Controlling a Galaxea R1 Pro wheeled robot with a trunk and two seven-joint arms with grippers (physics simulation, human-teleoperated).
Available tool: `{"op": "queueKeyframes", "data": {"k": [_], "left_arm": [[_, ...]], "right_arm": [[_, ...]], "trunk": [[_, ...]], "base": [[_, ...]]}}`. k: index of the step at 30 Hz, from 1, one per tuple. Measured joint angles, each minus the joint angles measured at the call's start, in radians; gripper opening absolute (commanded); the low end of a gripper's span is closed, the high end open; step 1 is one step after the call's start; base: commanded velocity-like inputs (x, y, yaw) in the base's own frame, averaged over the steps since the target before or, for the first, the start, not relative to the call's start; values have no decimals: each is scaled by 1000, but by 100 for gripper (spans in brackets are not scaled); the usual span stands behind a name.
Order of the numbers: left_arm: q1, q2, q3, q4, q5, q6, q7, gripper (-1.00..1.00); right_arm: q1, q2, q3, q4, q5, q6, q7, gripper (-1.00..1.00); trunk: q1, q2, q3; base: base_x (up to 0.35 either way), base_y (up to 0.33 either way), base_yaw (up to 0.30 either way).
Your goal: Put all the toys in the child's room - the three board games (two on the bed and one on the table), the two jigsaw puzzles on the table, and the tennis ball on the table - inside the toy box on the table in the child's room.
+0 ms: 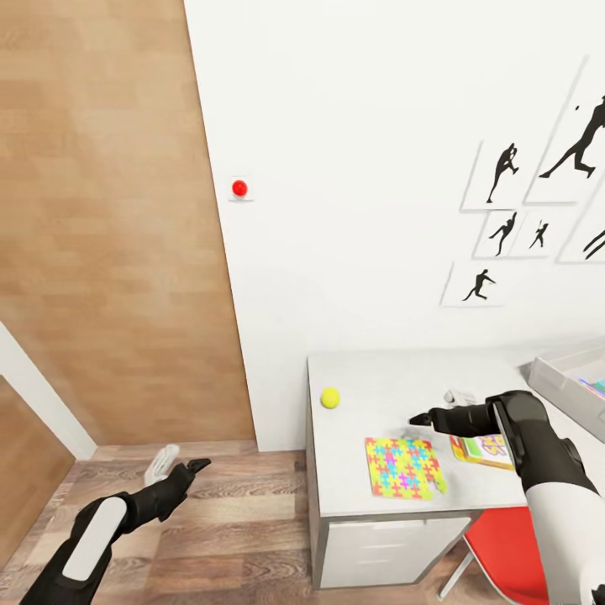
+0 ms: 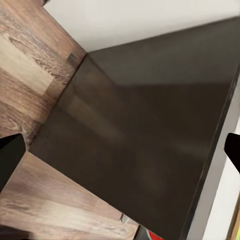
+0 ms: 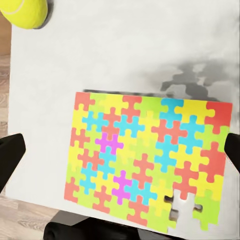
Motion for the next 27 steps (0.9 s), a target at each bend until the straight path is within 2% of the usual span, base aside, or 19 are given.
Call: {"op": "queueKeyframes", "data": {"k": [8, 16, 22, 27], "left_arm": [[-4, -28, -3, 21, -13, -21, 6, 100], [-29, -63, -16, 54, -65, -46, 10, 100], [-42, -76, -23, 74, -94, -61, 11, 100], [-45, -79, -24, 86, -100, -77, 10, 100]], "right_arm": [[-4, -2, -4, 19, -2, 0, -30, 100], [-2, -4, -5, 44, 0, 0, -41, 100], [-4, -10, -5, 73, 0, 0, -44, 100], [-4, -13, -5, 82, 0, 0, -45, 100]], "trunk": [[0, 0, 0], [0, 0, 0], [0, 0, 0], [0, 0, 0]], "base": [[3, 9, 0], [1, 3, 0], [0, 0, 0], [0, 0, 0]]}}
